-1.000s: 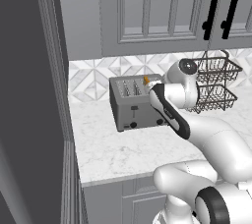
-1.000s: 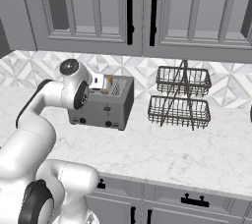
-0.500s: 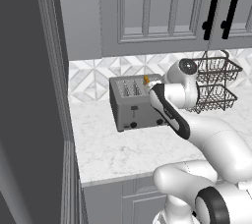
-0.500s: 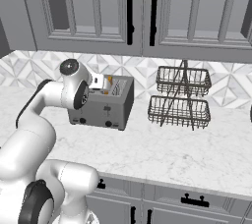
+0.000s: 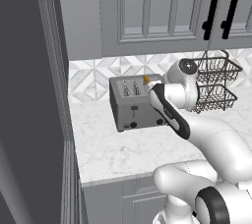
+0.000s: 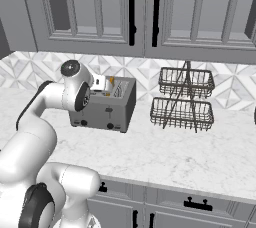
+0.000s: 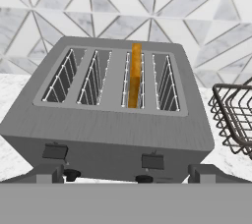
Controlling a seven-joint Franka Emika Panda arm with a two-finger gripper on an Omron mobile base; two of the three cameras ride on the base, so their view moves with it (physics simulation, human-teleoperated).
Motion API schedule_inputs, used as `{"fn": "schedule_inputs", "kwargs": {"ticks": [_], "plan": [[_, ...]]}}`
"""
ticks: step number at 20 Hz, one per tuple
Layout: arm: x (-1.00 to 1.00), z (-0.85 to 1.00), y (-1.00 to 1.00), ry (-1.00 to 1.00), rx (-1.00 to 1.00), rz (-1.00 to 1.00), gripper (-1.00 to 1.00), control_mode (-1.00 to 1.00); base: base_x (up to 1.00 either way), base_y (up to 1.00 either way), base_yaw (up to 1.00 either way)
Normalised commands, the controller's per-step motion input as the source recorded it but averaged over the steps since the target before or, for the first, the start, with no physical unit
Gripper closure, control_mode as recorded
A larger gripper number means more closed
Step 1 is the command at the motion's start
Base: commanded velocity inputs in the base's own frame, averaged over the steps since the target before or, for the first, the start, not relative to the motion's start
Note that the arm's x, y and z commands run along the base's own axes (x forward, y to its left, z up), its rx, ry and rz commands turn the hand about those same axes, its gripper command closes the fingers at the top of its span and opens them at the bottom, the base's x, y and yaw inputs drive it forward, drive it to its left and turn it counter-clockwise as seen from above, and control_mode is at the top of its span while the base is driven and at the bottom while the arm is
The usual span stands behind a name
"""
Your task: Start the toaster. Once the lever pops up, take the bread to the plate on the dining counter.
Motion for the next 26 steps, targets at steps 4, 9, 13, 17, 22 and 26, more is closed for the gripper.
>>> {"fn": "schedule_inputs", "kwargs": {"ticks": [4,9,13,17,22,26], "plan": [[0.00,0.00,0.00,0.00,0.00,0.00,-1.00,-1.00,0.00,0.00,0.00],[0.00,0.00,0.00,0.00,0.00,0.00,-1.00,-1.00,0.00,0.00,0.00],[0.00,0.00,0.00,0.00,0.00,0.00,-1.00,-1.00,0.00,0.00,0.00],[0.00,0.00,0.00,0.00,0.00,0.00,-1.00,-1.00,0.00,0.00,0.00],[0.01,-0.01,0.00,0.00,0.00,0.00,-1.00,-1.00,0.00,0.00,0.00],[0.32,-0.22,0.00,-0.01,0.00,0.00,-1.00,-1.00,0.00,0.00,0.00]]}}
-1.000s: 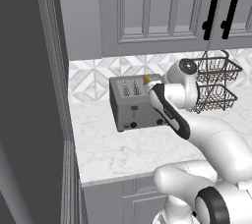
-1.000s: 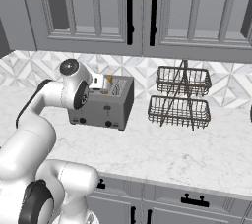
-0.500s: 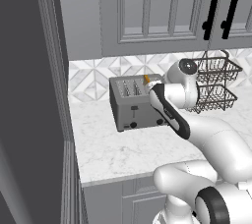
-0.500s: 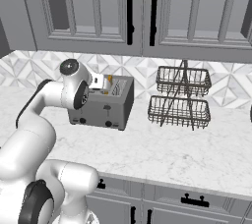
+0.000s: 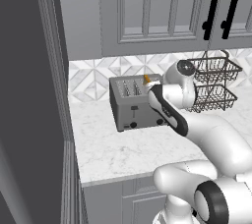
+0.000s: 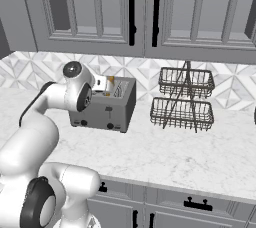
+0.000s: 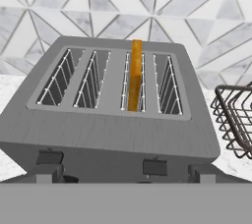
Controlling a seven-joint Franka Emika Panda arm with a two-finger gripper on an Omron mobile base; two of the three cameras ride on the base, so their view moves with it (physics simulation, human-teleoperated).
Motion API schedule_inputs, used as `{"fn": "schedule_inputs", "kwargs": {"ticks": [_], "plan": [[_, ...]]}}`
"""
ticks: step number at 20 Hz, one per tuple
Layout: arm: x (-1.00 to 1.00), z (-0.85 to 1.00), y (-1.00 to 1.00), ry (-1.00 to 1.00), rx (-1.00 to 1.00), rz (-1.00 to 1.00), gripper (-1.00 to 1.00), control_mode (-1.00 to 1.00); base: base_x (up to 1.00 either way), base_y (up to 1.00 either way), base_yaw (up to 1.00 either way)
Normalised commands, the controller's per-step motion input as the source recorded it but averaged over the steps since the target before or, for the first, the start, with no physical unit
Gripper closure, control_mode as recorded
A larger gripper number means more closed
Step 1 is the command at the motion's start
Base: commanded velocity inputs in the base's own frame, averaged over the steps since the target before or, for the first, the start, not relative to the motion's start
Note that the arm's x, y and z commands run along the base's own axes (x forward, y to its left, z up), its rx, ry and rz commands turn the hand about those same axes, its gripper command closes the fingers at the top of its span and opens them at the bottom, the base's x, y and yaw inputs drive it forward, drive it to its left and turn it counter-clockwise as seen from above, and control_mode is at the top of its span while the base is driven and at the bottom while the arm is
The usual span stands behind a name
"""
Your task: Start the toaster. Once the lever pops up, take the bread to the plate on the dining counter.
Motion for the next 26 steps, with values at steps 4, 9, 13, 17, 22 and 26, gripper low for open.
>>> {"fn": "schedule_inputs", "kwargs": {"ticks": [4,9,13,17,22,26], "plan": [[0.37,-0.19,0.00,-0.09,0.00,0.00,-1.00,-1.00,0.00,0.00,0.00],[0.33,-0.02,0.00,-0.17,0.00,0.00,-1.00,-1.00,0.00,0.00,0.00],[0.19,-0.08,0.00,-0.14,0.00,0.00,-1.00,-1.00,0.00,0.00,0.00],[0.20,-0.19,0.00,-0.02,0.00,0.00,-1.00,-1.00,0.00,0.00,0.00],[0.18,0.00,0.00,0.08,-0.04,0.00,-1.00,-1.00,0.00,0.00,0.00],[0.01,0.01,-0.05,0.08,0.00,0.00,-1.00,-1.00,0.00,0.00,0.00]]}}
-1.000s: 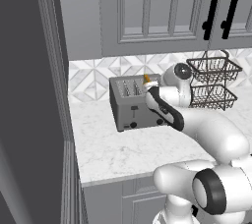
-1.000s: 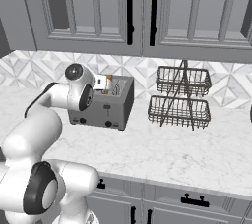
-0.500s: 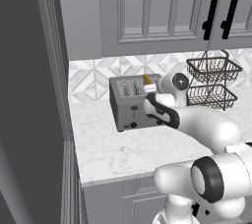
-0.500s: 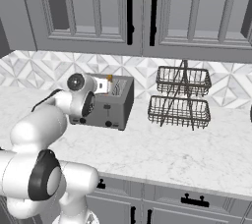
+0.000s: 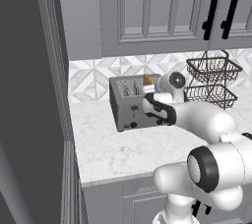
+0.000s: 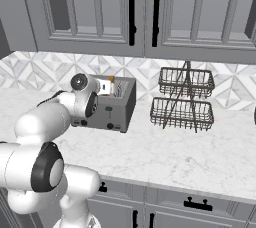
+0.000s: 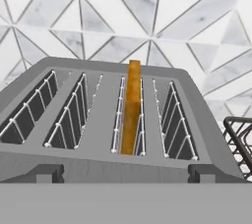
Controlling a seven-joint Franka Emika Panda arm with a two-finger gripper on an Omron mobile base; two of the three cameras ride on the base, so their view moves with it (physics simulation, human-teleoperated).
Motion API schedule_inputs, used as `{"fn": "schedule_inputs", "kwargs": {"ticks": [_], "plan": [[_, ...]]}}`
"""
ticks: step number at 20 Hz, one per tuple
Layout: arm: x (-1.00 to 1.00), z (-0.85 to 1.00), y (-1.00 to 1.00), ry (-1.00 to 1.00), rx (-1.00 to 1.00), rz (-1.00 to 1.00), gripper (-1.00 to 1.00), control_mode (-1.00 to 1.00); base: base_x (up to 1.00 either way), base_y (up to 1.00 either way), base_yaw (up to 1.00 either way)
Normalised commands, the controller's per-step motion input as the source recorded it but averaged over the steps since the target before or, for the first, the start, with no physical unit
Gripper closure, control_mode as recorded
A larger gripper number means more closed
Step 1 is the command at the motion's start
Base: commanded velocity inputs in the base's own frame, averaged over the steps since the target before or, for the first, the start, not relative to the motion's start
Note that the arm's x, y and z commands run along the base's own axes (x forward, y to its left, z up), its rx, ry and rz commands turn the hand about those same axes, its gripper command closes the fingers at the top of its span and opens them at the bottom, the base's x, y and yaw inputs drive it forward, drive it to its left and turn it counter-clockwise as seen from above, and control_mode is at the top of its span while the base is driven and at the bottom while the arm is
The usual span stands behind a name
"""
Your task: Start the toaster. Once the lever pops up, take the bread to the plate on the dining counter.
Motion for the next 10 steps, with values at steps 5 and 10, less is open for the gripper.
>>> {"fn": "schedule_inputs", "kwargs": {"ticks": [5,10], "plan": [[0.00,0.00,-0.03,0.01,0.00,0.00,-1.00,-1.00,0.00,0.00,0.00],[0.00,0.06,0.00,0.03,0.00,0.00,-1.00,-1.00,0.00,0.00,0.00]]}}
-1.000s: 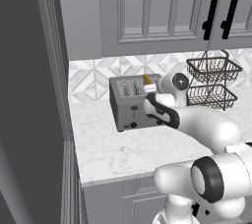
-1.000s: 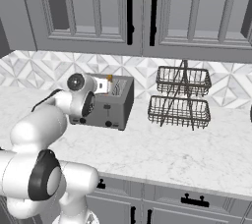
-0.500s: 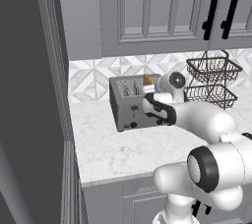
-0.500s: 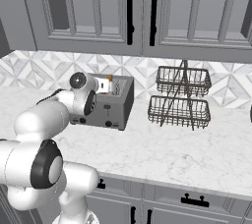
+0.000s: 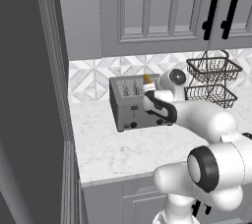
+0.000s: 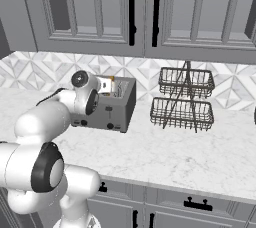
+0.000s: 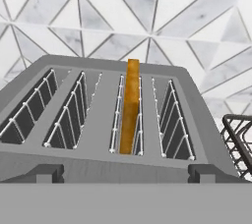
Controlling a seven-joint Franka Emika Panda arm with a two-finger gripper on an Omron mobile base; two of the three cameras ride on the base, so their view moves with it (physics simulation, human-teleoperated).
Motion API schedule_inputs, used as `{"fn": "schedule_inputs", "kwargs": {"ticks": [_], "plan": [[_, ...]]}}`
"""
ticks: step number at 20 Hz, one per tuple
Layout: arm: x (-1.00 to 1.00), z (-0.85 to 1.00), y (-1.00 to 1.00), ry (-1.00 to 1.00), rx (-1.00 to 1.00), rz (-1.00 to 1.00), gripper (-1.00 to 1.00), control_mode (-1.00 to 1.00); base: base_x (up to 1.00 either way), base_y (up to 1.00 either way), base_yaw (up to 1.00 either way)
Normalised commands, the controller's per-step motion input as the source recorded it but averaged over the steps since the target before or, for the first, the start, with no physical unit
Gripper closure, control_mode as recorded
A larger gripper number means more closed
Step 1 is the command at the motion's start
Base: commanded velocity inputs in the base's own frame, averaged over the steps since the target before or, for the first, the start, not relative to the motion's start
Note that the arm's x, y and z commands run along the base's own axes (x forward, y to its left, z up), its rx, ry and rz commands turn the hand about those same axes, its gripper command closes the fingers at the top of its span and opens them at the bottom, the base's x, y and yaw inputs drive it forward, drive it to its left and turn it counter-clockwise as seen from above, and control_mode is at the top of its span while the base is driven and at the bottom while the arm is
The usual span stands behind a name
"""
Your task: Start the toaster. Once the lever pops up, take the bread to the plate on the dining counter.
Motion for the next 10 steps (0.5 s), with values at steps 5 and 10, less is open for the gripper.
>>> {"fn": "schedule_inputs", "kwargs": {"ticks": [5,10], "plan": [[0.05,0.00,0.00,0.00,0.00,0.00,-1.00,-1.00,0.00,0.00,0.00],[0.18,0.00,0.00,0.00,0.00,0.00,-1.00,-1.00,0.00,0.00,0.00]]}}
